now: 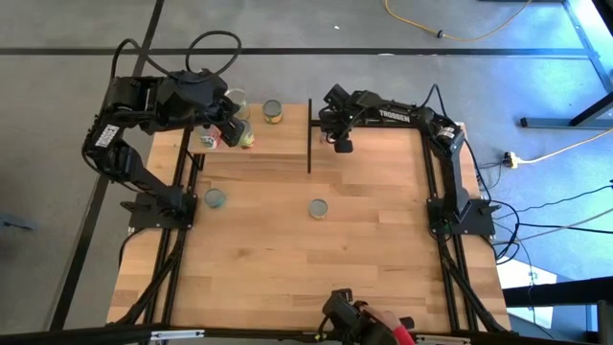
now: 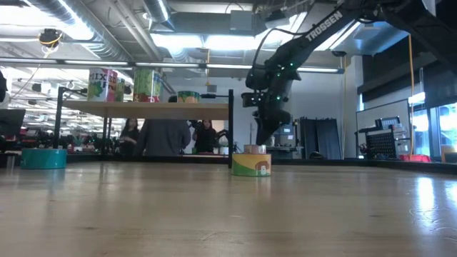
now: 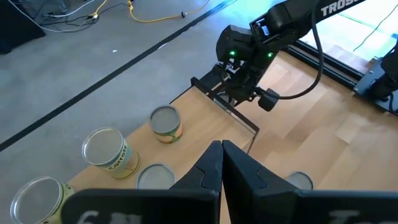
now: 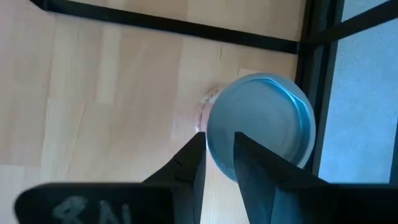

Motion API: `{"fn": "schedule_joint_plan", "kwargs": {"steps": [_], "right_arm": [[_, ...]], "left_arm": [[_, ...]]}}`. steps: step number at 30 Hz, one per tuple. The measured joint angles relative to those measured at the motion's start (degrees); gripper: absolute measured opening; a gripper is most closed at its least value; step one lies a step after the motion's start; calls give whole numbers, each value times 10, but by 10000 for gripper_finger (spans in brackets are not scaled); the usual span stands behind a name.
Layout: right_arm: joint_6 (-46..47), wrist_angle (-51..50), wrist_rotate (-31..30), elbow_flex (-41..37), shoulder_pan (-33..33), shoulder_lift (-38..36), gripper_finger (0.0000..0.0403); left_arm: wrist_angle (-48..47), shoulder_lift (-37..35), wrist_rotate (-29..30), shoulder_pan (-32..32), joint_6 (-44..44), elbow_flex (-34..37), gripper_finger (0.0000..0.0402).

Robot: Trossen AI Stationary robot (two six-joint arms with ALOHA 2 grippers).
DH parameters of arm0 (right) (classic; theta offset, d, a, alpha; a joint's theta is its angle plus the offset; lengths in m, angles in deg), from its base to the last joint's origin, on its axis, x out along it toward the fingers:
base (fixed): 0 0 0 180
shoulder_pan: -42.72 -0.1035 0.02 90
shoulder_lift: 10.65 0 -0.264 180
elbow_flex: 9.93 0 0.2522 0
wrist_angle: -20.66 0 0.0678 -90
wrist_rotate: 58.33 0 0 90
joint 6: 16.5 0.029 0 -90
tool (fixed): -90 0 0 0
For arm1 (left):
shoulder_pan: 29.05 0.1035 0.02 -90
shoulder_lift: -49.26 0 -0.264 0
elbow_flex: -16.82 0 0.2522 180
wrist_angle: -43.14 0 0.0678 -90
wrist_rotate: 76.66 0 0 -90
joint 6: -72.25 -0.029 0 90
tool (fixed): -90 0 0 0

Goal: Pick and place cans onto a shelf
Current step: Put the canned tomatoes on the shelf

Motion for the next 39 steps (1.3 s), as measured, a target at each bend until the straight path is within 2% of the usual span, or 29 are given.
{"fn": "schedule_joint_plan", "kwargs": {"steps": [15, 17, 22, 26, 39], "right_arm": [[4, 23, 15, 3, 2, 31, 84], [4, 31, 15, 2, 2, 32, 74], [16, 41, 17, 1, 4, 31, 14], [25, 38, 17, 1, 4, 29, 8], [33, -62, -18, -3, 4, -42, 6]], "left_arm": [[0, 0, 0, 0, 0, 0, 0], [0, 0, 0, 0, 0, 0, 0], [0, 0, 0, 0, 0, 0, 0], [0, 0, 0, 0, 0, 0, 0], [0, 0, -2, 0, 0, 0, 0]]}}
